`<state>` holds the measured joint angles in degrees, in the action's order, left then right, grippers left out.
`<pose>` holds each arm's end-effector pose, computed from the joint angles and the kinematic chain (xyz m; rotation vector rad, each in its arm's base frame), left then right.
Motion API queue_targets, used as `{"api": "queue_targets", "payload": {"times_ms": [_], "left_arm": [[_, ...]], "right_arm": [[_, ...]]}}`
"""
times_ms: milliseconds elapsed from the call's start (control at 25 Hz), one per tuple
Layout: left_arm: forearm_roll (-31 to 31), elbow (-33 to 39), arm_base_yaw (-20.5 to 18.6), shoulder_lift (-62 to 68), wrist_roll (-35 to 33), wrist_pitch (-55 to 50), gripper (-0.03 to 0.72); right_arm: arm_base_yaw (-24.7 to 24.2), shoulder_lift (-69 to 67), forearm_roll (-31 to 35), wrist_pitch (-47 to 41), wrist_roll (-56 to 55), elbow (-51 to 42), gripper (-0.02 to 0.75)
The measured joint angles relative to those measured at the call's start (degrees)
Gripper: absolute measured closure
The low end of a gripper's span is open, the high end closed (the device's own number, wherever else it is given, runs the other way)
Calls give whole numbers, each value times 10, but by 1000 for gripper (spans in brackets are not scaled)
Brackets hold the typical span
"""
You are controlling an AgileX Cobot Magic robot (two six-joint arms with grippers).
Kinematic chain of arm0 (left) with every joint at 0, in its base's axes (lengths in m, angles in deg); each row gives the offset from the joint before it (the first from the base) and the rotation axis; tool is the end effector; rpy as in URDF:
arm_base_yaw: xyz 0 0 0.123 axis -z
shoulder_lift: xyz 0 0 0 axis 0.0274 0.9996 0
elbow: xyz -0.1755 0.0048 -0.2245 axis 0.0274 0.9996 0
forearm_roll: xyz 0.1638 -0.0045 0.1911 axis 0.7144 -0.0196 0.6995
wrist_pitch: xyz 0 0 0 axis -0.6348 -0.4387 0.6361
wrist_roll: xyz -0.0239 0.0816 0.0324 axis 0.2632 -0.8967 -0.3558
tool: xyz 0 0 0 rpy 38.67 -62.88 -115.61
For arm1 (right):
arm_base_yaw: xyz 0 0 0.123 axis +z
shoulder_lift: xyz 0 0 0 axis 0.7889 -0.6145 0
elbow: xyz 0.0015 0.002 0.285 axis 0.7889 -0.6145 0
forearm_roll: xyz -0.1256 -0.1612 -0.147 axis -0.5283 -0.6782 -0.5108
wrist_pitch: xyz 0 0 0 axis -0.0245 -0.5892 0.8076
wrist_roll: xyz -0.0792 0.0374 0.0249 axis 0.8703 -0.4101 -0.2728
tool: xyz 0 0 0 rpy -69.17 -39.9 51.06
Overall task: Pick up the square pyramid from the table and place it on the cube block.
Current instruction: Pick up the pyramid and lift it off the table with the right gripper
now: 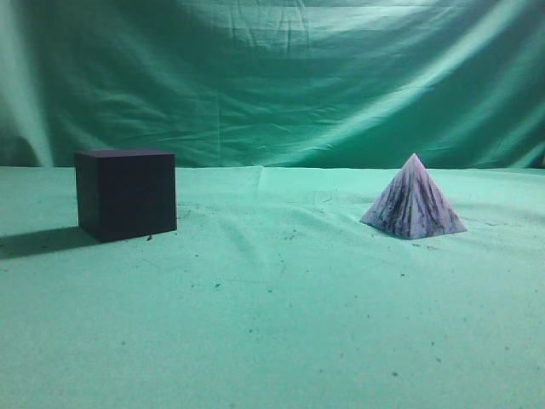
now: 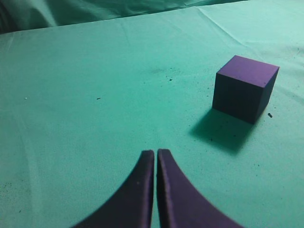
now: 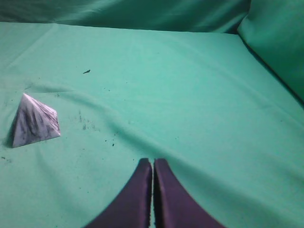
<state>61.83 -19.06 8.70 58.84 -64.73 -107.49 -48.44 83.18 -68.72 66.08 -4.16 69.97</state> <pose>0.0520 -0.0100 0.1749 0.2185 1.8270 -0.0932 0.0526 0.0041 0.1705 -0.1238 1.8742 0.0081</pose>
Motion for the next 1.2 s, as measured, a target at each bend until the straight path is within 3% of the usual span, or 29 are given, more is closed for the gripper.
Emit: {"api": "queue_targets", "payload": {"times_ms": [920,1200], "left_arm": [[0,0,0,0,0,0,688],[0,0,0,0,0,0,688]], "right_arm": [[0,0,4,10,0,0,738],[0,0,94,240,-14,-1,738]]}}
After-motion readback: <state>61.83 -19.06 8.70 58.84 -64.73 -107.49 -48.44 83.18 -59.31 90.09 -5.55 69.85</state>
